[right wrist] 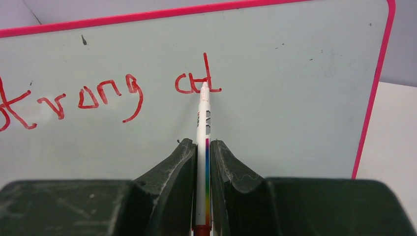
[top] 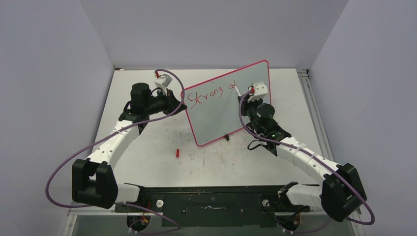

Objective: Write a sentence on the whiteboard

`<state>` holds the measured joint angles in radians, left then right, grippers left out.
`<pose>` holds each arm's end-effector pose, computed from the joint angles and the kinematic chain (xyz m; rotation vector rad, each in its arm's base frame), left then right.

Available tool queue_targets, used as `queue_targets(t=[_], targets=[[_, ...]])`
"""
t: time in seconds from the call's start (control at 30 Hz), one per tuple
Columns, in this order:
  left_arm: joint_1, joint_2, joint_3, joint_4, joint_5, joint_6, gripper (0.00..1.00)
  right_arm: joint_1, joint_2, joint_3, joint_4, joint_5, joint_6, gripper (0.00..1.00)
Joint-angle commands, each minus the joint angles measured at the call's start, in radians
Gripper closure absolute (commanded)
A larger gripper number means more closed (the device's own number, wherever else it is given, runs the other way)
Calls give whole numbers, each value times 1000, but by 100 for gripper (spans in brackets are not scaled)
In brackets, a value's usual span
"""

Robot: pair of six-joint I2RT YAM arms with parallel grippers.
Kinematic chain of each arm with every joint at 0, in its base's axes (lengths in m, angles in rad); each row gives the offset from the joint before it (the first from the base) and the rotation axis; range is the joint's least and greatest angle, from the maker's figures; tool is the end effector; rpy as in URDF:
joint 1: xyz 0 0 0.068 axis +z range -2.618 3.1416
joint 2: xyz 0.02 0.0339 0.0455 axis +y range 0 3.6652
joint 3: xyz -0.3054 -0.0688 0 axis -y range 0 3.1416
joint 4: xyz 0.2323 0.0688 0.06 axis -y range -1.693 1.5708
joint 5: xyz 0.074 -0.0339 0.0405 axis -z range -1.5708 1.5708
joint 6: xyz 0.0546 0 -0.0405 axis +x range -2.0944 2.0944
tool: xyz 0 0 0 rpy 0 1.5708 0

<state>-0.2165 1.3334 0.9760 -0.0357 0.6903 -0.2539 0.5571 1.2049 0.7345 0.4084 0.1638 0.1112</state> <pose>0.2797 -0.0971 0.3408 0.4298 1.9496 -0.9809 0.2361 0.1366 0.3390 -0.2393 1.6279 0.3785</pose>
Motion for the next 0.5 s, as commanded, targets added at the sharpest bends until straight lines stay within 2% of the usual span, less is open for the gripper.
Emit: queue_targets(t=[0.0,0.47], targets=[[-4,-38,12,10,19,4,100,2,7,26,60,-2,-13,95],[-4,-42,10,11,23,5,100,2,27,42,68,9,-17,95]])
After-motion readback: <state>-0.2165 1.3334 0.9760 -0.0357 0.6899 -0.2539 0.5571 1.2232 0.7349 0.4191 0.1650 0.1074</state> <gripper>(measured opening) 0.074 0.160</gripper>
